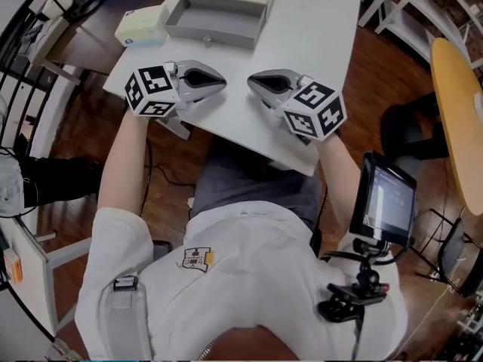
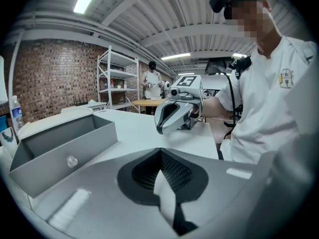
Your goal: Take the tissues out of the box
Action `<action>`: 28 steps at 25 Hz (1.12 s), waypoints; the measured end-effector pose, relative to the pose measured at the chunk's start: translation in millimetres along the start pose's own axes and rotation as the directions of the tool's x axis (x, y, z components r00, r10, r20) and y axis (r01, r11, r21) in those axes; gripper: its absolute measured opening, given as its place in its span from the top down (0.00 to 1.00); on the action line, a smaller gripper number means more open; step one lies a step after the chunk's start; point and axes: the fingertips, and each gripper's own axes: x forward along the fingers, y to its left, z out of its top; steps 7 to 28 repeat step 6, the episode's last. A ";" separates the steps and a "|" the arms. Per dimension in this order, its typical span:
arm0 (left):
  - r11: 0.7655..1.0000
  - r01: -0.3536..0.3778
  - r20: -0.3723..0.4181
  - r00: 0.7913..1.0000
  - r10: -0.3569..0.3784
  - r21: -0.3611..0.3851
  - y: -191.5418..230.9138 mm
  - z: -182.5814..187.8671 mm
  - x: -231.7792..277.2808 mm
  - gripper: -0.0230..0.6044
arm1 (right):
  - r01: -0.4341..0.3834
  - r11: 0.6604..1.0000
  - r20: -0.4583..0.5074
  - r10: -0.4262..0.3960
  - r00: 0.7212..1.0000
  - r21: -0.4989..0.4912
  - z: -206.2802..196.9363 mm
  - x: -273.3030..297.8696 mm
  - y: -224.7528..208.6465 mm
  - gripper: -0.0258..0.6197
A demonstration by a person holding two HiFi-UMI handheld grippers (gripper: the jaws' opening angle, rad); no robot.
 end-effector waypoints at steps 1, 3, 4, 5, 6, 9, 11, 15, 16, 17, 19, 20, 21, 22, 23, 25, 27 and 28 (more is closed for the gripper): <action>1.000 0.001 0.004 1.000 -0.001 -0.005 -0.2 0.2 -0.9 0.96 | -0.001 1.000 0.001 0.001 1.000 0.001 0.1 0.2 0.4 0.96; 1.000 -0.001 0.013 1.000 0.002 -0.019 -0.7 0.1 -4.3 0.96 | -0.009 1.000 0.003 0.009 1.000 0.002 0.4 1.7 2.3 0.96; 1.000 -0.004 0.017 1.000 0.005 -0.026 -0.7 0.0 -6.3 0.96 | -0.014 1.000 0.003 0.014 1.000 0.001 0.9 2.8 3.2 0.96; 0.999 -0.008 0.020 1.000 0.009 -0.032 -0.6 0.1 -8.4 0.96 | -0.018 1.000 0.003 0.018 1.000 -0.001 1.7 4.0 3.9 0.96; 0.999 -0.012 0.023 1.000 0.013 -0.037 -0.3 0.1 -10.6 0.96 | -0.023 1.000 0.003 0.023 1.000 -0.003 2.6 5.3 4.6 0.96; 0.999 -0.012 0.023 1.000 0.013 -0.037 -0.3 0.1 -10.6 0.96 | -0.023 1.000 0.003 0.023 1.000 -0.003 2.6 5.3 4.6 0.96; 0.999 -0.012 0.023 1.000 0.013 -0.037 -0.3 0.1 -10.6 0.96 | -0.023 1.000 0.003 0.023 1.000 -0.003 2.6 5.3 4.6 0.96; 0.999 -0.012 0.023 1.000 0.013 -0.037 -0.3 0.1 -10.6 0.96 | -0.023 1.000 0.003 0.023 1.000 -0.003 2.6 5.3 4.6 0.96; 0.999 -0.012 0.023 1.000 0.013 -0.037 -0.3 0.1 -10.6 0.96 | -0.023 1.000 0.003 0.023 1.000 -0.003 2.6 5.3 4.6 0.96; 0.999 -0.012 0.023 1.000 0.013 -0.037 -0.3 0.1 -10.6 0.96 | -0.023 1.000 0.003 0.023 1.000 -0.003 2.6 5.3 4.6 0.96; 0.999 -0.012 0.023 1.000 0.013 -0.037 -0.3 0.1 -10.6 0.96 | -0.023 1.000 0.003 0.023 1.000 -0.003 2.6 5.3 4.6 0.96; 0.999 -0.012 0.023 1.000 0.013 -0.037 -0.3 0.1 -10.6 0.96 | -0.023 1.000 0.003 0.023 1.000 -0.003 2.6 5.3 4.6 0.96; 0.999 -0.012 0.023 1.000 0.013 -0.037 -0.3 0.1 -10.6 0.96 | -0.023 1.000 0.003 0.023 1.000 -0.003 2.6 5.3 4.6 0.96; 0.999 -0.012 0.023 1.000 0.013 -0.037 -0.3 0.1 -10.6 0.96 | -0.023 1.000 0.003 0.023 1.000 -0.003 2.6 5.3 4.6 0.96; 0.999 -0.012 0.023 1.000 0.013 -0.037 -0.3 0.1 -10.6 0.96 | -0.023 1.000 0.003 0.023 1.000 -0.003 2.6 5.3 4.6 0.96; 0.999 -0.012 0.023 1.000 0.013 -0.037 -0.3 0.1 -10.6 0.96 | -0.023 1.000 0.003 0.023 1.000 -0.003 2.6 5.3 4.6 0.96; 0.999 -0.012 0.023 1.000 0.013 -0.037 -0.3 0.1 -10.6 0.96 | -0.023 1.000 0.003 0.023 1.000 -0.003 2.6 5.3 4.6 0.96; 0.999 -0.012 0.023 1.000 0.013 -0.037 -0.3 0.1 -10.6 0.96 | -0.023 1.000 0.003 0.023 1.000 -0.003 2.6 5.3 4.6 0.96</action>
